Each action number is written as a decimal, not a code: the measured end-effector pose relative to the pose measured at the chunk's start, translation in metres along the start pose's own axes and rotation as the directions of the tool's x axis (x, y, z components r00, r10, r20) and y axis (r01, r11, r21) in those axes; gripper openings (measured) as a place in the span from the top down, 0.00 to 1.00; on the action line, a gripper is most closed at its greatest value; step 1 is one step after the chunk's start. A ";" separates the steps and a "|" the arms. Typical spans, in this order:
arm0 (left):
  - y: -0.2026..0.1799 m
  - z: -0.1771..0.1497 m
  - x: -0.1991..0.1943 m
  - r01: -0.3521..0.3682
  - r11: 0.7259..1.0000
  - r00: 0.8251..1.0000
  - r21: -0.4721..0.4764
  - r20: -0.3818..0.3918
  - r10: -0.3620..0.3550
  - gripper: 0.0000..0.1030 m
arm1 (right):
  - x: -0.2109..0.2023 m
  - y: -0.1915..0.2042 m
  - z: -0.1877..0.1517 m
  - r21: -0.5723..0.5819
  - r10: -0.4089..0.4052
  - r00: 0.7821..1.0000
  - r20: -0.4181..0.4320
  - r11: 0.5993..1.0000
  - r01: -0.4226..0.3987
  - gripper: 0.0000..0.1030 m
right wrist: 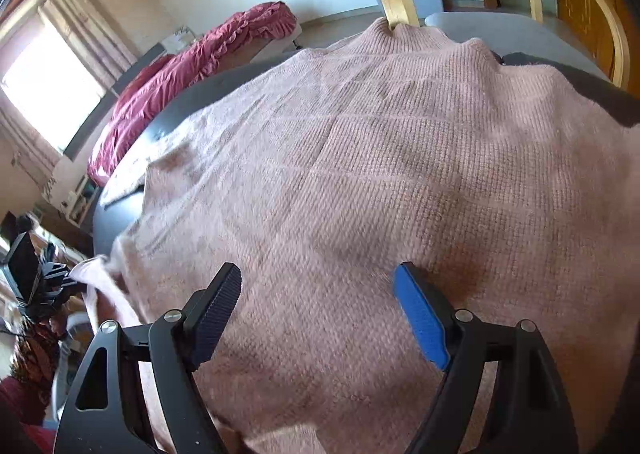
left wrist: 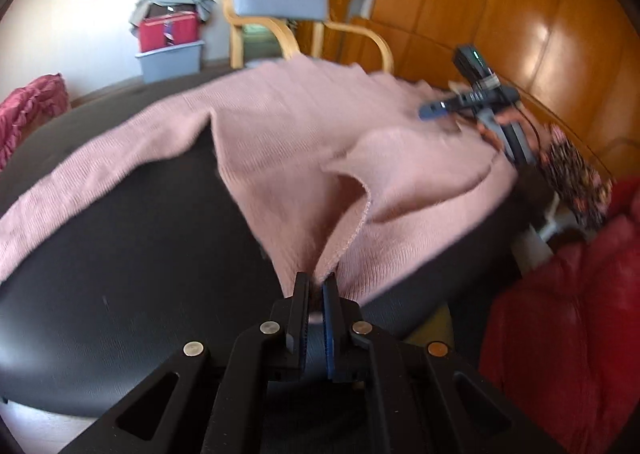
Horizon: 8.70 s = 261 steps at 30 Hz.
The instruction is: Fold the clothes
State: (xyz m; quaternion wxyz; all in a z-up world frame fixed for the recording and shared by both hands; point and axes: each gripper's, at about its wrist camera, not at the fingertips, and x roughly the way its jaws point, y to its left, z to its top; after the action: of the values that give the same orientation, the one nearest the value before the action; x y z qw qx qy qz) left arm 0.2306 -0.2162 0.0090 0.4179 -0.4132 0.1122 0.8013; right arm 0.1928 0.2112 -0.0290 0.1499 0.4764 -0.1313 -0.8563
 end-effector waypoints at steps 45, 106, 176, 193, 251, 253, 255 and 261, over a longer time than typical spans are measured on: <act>-0.115 0.043 0.051 0.424 0.843 0.881 0.330 -0.366 -0.300 0.91 | -0.127 0.008 -0.128 -0.408 0.072 0.938 -0.340 0.887 -0.217 0.86; -0.196 0.060 0.135 0.090 0.801 0.993 0.592 0.010 -0.119 0.98 | -0.045 -0.004 -0.014 -0.318 -0.268 0.963 -0.014 0.915 0.250 0.63; 0.080 0.217 0.245 -0.872 0.489 0.487 -0.005 -0.093 0.868 0.72 | 0.079 -0.074 0.156 0.094 -0.369 0.907 0.202 0.929 0.357 0.83; 0.078 0.210 0.239 -0.875 0.482 0.484 -0.046 -0.096 0.870 0.73 | 0.127 -0.061 0.222 0.088 -0.335 0.926 0.175 0.942 0.324 0.82; 0.084 0.215 0.241 -0.889 0.456 0.458 -0.040 -0.095 0.884 0.73 | -0.208 -0.358 -0.027 0.858 -0.665 0.698 0.266 0.493 0.143 0.93; 0.084 0.215 0.242 -0.889 0.455 0.457 -0.039 -0.095 0.884 0.73 | -0.215 -0.353 -0.033 0.856 -0.615 0.710 0.343 0.516 0.033 0.93; 0.084 0.215 0.242 -0.891 0.453 0.455 -0.037 -0.094 0.886 0.73 | -0.218 -0.340 -0.032 0.832 -0.559 0.716 0.417 0.553 -0.053 0.93; 0.083 0.215 0.244 -0.892 0.451 0.452 -0.037 -0.093 0.887 0.73 | -0.221 -0.300 -0.008 0.741 -0.440 0.728 0.526 0.657 -0.139 0.93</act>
State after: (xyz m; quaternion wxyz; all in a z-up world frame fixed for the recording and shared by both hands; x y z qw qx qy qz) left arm -0.0302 -0.0139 -0.0531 -0.0830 -0.3339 0.2917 0.8925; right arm 0.2708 0.5714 0.0285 -0.1913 0.1647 -0.4670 -0.8475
